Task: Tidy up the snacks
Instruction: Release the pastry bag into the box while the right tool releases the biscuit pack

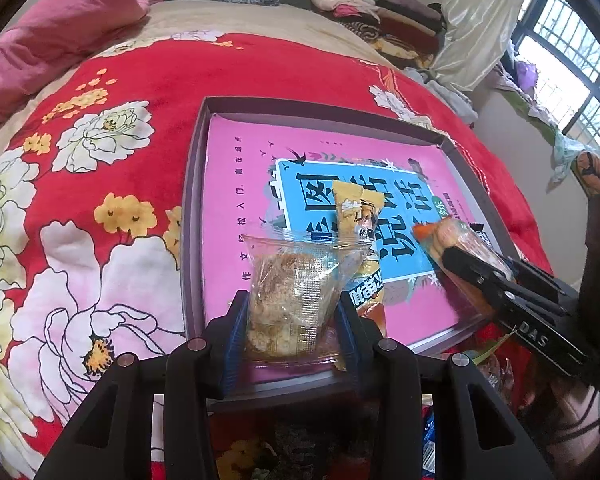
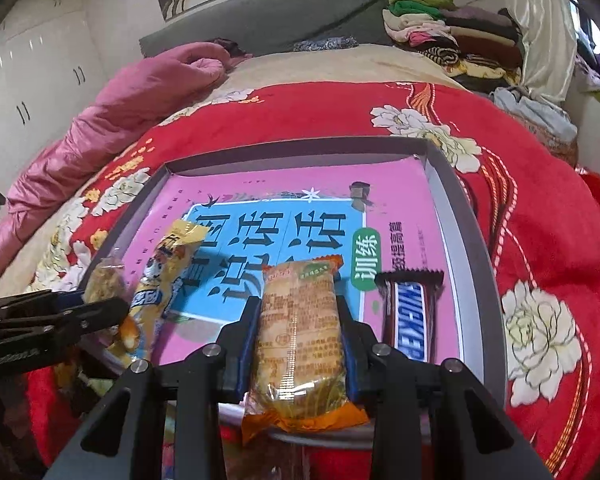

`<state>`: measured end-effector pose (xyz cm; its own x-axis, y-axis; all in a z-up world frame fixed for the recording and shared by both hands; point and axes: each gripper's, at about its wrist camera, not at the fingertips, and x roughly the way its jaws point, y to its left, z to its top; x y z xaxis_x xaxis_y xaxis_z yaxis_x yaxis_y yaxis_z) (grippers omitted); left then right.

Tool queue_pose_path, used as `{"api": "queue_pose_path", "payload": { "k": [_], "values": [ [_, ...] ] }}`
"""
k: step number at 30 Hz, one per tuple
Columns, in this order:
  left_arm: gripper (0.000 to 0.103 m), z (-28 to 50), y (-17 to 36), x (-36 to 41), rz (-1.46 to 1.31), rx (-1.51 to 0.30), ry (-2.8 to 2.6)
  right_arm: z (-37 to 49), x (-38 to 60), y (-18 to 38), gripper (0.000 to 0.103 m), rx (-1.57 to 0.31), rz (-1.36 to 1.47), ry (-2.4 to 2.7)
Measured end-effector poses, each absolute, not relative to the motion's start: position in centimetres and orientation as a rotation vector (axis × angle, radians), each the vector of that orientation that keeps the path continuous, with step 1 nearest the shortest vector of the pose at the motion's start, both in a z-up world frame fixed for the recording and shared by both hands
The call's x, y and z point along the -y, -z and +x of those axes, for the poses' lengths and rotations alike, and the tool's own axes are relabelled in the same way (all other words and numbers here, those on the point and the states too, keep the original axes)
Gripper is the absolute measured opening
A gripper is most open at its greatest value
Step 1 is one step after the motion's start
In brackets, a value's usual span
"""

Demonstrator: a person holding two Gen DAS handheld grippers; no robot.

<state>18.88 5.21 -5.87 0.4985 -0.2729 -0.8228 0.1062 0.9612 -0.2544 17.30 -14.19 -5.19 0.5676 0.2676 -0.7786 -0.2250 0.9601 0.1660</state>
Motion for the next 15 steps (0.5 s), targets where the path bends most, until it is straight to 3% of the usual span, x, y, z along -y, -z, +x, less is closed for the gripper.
{"api": "queue_pose_path", "payload": {
  "k": [15],
  "values": [
    [0.049, 18.7, 5.2, -5.9, -0.203, -1.008, 0.237, 17.2, 15.4, 4.6, 0.036, -0.909, 0.095, -0.275]
  ]
}}
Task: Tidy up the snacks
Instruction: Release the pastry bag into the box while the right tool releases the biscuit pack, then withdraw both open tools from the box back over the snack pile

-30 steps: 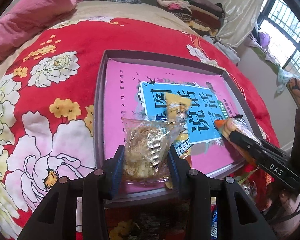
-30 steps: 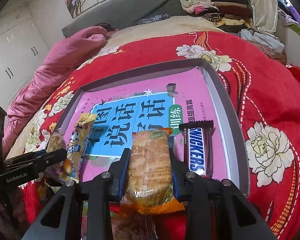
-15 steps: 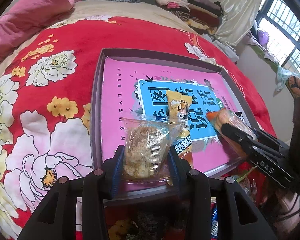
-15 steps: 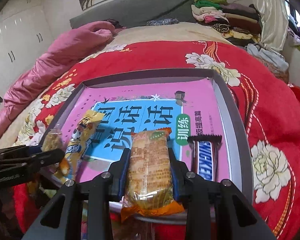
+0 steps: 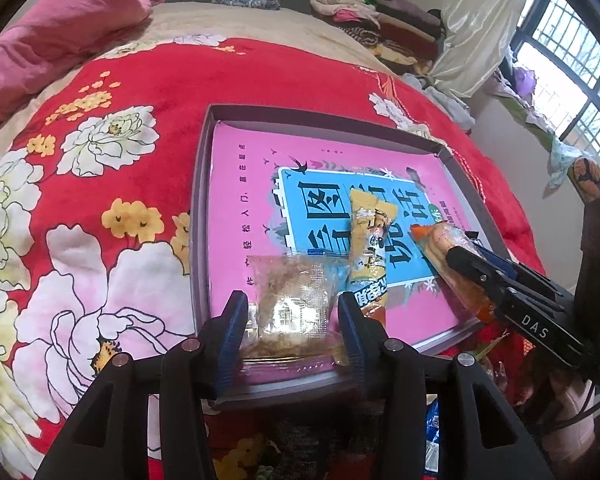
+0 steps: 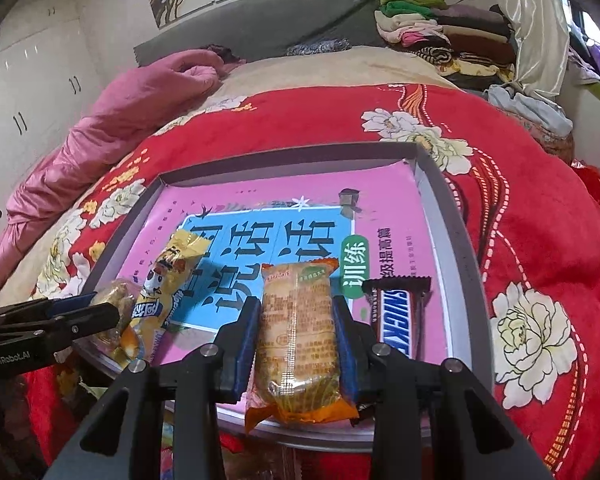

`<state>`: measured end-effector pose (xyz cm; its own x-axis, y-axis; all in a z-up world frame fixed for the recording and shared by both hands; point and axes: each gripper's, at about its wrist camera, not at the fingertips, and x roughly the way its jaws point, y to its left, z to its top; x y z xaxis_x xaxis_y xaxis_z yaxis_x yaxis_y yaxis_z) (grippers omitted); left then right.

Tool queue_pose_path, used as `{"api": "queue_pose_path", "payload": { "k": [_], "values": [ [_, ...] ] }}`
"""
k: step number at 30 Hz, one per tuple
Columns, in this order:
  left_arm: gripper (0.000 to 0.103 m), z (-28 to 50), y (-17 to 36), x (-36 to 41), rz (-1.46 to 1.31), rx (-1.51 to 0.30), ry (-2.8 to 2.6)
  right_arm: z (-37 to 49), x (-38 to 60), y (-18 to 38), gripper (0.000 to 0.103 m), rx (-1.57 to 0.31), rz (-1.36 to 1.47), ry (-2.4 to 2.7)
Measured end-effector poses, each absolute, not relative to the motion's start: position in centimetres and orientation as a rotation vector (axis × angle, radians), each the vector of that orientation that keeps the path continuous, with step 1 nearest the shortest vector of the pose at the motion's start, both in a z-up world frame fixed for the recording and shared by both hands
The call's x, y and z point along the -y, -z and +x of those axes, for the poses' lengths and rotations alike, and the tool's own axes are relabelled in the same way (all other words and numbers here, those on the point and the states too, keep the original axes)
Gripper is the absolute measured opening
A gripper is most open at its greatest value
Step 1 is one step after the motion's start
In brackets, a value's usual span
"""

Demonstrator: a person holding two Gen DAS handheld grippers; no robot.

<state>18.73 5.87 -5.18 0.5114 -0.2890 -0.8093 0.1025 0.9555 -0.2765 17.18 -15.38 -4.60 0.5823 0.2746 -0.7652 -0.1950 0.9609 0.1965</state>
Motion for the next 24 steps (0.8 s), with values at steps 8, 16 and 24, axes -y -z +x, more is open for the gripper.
{"api": "queue_pose_path", "payload": {
  "k": [8, 16, 24],
  "values": [
    [0.054, 18.3, 4.3, -6.0, -0.192, -0.991, 0.243, 16.4, 16.5, 3.1, 0.036, -0.874, 0.109, -0.266],
    [0.065, 17.7, 3.2, -6.4, -0.189, -0.959, 0.240, 15.1, 17.4, 0.9, 0.038, -0.831, 0.118, -0.275],
    [0.072, 16.4, 2.2, -7.1, -0.156, -0.932, 0.234, 13.7, 18.1, -0.6, 0.045, -0.801, 0.148, -0.291]
  ]
}}
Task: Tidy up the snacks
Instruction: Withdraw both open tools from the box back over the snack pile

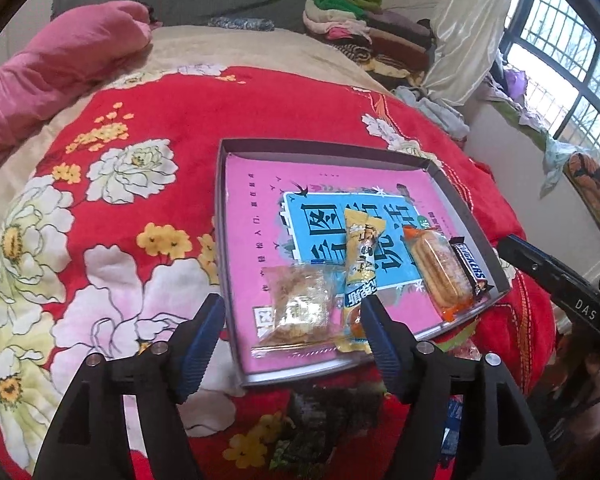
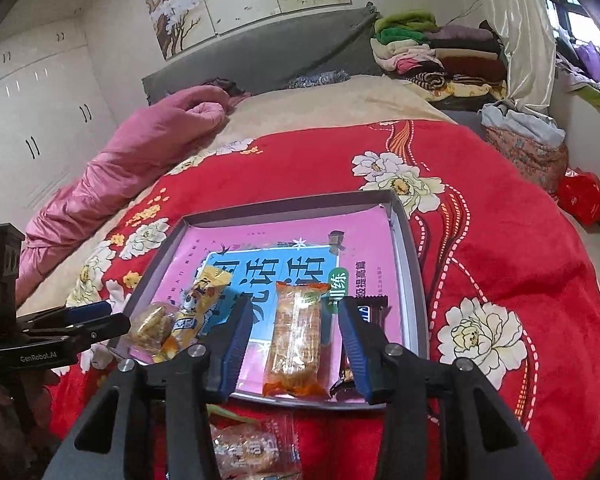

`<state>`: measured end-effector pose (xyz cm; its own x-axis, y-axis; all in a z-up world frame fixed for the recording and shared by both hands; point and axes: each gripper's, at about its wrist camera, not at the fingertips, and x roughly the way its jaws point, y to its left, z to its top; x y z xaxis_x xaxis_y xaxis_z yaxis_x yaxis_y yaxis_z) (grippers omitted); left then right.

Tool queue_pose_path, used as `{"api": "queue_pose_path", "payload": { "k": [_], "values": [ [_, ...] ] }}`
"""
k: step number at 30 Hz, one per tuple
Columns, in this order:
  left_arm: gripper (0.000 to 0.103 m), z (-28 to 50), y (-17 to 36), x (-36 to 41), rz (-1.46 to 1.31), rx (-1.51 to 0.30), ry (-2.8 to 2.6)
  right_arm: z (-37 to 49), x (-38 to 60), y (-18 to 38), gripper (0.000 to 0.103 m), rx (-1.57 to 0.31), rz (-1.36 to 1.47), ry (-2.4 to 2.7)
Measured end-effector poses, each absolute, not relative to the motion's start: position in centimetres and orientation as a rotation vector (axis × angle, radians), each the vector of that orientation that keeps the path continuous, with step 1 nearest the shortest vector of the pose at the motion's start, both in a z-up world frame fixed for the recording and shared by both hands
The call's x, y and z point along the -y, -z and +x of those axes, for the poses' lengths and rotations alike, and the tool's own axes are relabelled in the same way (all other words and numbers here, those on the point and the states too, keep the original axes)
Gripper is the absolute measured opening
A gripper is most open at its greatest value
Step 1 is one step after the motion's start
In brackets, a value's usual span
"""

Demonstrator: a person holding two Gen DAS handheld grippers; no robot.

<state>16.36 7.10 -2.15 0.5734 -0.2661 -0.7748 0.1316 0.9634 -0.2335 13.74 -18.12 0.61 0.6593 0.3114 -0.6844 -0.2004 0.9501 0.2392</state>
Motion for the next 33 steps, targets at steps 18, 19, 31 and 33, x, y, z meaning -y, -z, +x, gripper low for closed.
{"api": "queue_pose_path", "payload": {
  "k": [18, 19, 31, 33],
  "values": [
    [0.075, 14.2, 0.5, -9.7, -0.154, -0.881, 0.201, 11.2, 18.1, -2.1, 0.057, -0.786, 0.128, -0.312],
    [0.075, 14.0, 0.4, -9.7, -0.148, -0.878, 0.201, 11.1, 18.1, -2.2, 0.057, -0.786, 0.126, -0.313],
    [0.077, 13.3, 0.1, -10.1, -0.141, -0.866, 0.192, 9.3, 18.1, -2.3, 0.058, -0.802, 0.104, -0.318],
    [0.077, 13.2, 0.1, -10.0, -0.140, -0.863, 0.195, 9.1, 17.9, -2.2, 0.058, -0.808, 0.091, -0.322]
  ]
}}
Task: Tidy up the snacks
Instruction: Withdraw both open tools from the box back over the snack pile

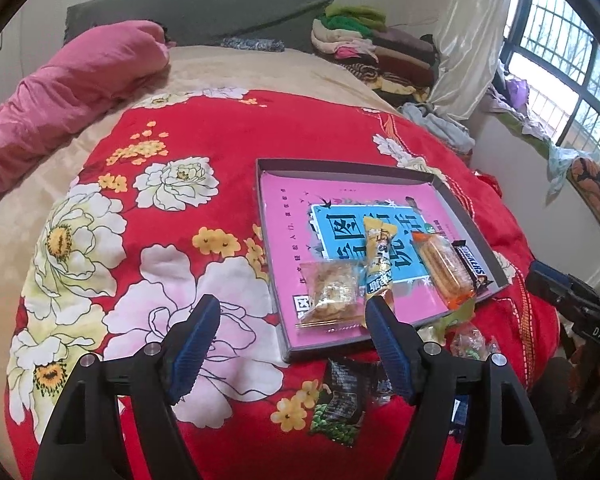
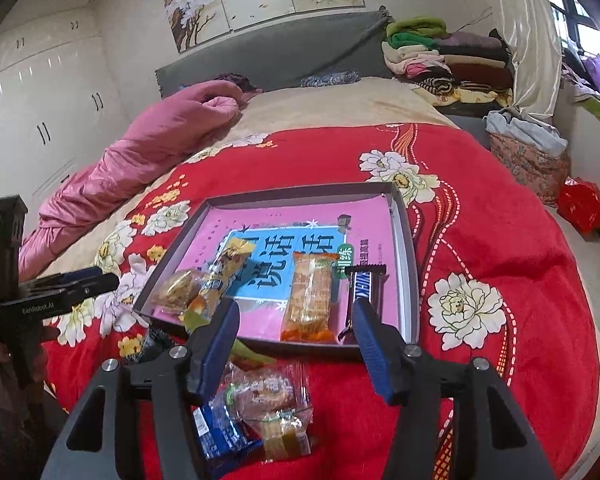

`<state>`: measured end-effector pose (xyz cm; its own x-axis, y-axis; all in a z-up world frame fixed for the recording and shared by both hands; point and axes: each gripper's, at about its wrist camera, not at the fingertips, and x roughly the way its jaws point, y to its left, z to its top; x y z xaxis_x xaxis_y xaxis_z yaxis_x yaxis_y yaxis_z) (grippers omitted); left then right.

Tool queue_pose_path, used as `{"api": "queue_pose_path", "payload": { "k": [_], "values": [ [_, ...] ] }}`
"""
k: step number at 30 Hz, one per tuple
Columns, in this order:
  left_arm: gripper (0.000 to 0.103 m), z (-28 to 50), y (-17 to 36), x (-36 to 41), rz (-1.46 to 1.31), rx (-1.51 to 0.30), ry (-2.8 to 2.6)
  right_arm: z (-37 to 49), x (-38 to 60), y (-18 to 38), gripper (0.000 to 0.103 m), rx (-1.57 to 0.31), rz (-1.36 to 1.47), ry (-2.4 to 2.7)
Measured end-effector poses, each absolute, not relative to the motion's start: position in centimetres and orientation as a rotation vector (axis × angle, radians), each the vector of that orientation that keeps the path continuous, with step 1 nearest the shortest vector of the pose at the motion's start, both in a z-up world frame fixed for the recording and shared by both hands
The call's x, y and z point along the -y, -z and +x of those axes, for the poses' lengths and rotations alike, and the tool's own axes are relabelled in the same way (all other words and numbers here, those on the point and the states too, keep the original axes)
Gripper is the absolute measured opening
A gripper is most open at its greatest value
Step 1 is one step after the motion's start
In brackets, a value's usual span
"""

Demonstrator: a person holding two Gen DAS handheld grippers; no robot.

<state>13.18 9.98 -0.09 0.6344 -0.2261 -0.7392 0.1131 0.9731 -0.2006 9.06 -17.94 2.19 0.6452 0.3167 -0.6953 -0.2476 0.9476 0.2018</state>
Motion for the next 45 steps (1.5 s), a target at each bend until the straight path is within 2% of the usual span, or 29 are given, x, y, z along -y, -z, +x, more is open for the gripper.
{"api": "queue_pose_path", "payload": {
  "k": [18, 31, 45],
  "values": [
    [0.077, 10.8, 0.3, -9.5, -0.164, -0.865, 0.186, 6.0, 17.8, -0.9, 0.059, -0.873, 0.066, -0.354],
    [0.077, 8.8, 0.8, -6.4, -0.133, -0.893, 0.207, 3.4, 18.4, -0.4, 0.064, -0.869, 0.064, -0.356],
    [0.077, 7.0, 1.9, -5.7, -0.091, -0.936, 0.175, 2.8, 19.7, 0.2, 0.065, -0.886, 0.107, -0.338]
  ]
}}
